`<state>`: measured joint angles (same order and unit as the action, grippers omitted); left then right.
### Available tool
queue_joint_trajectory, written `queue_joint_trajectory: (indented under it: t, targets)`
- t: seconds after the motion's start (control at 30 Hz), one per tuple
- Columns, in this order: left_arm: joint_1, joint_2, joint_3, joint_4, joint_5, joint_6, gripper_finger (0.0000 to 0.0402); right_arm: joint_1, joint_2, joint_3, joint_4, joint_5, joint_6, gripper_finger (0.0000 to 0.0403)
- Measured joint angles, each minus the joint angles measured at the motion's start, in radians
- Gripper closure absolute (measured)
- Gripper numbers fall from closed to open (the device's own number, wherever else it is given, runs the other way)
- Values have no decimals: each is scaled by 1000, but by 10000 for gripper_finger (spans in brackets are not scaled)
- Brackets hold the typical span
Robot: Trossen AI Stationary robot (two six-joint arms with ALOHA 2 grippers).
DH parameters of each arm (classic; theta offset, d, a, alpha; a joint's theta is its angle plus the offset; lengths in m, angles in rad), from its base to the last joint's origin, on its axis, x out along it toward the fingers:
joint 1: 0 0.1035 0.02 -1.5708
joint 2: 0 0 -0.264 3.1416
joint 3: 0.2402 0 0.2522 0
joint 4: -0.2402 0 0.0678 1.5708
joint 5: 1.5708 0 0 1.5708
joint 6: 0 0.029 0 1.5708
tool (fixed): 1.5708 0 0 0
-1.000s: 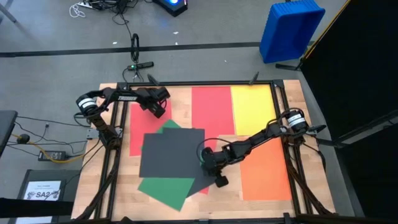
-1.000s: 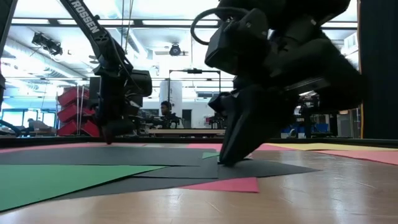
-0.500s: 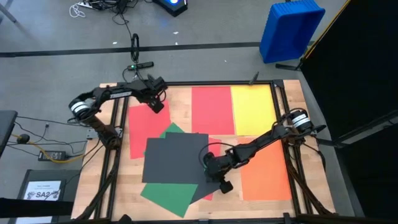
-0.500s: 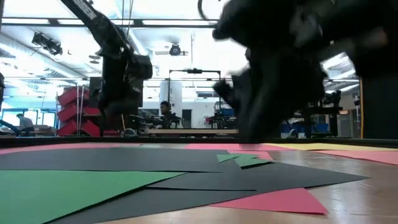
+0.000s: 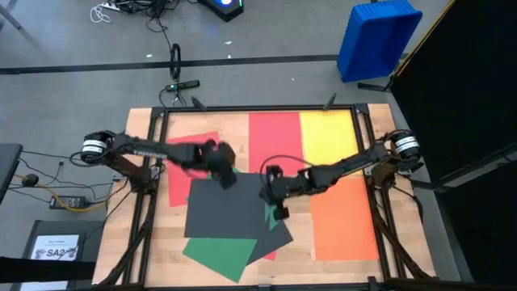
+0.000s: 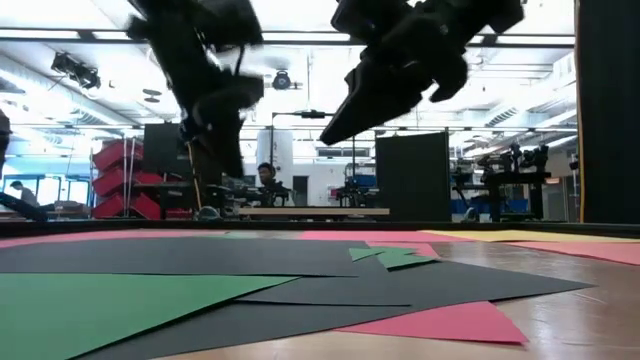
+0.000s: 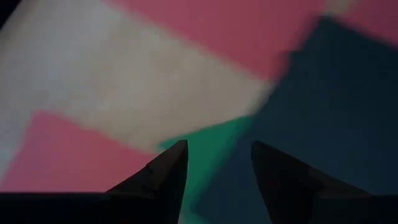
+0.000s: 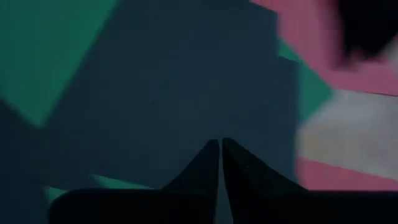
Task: Organize paper
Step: Move the pink colored paper to the top left of the table
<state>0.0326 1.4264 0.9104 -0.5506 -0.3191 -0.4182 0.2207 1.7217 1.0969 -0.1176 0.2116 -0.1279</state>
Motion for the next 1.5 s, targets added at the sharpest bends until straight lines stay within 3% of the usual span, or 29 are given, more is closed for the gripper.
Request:
queue_joint_trajectory:
  t: [0.1,0.23,0.33,0.5,0.63,1.07,1.27,1.5]
  targets:
    - [-134,5,-1,79,-87,-83,239,-55,-44,0,-47,6,-21,403]
    - [-242,66,0,121,-101,-152,239,-126,-104,1,-70,5,-59,403]
    - [-278,146,0,128,-66,-194,239,-189,-116,1,-47,-19,-123,403]
    - [-293,297,12,161,51,-218,239,-320,-63,1,45,-232,-120,403]
    - [-309,363,51,160,122,-213,239,-379,-22,0,66,-291,-109,403]
    - [-443,318,149,-320,219,-217,239,-374,-4,1,67,-345,-163,403]
    - [-448,249,151,-360,135,-272,239,-352,-4,1,47,-367,-153,403]
    - [-431,106,146,-513,-157,-456,239,-285,38,-29,66,-425,-127,403]
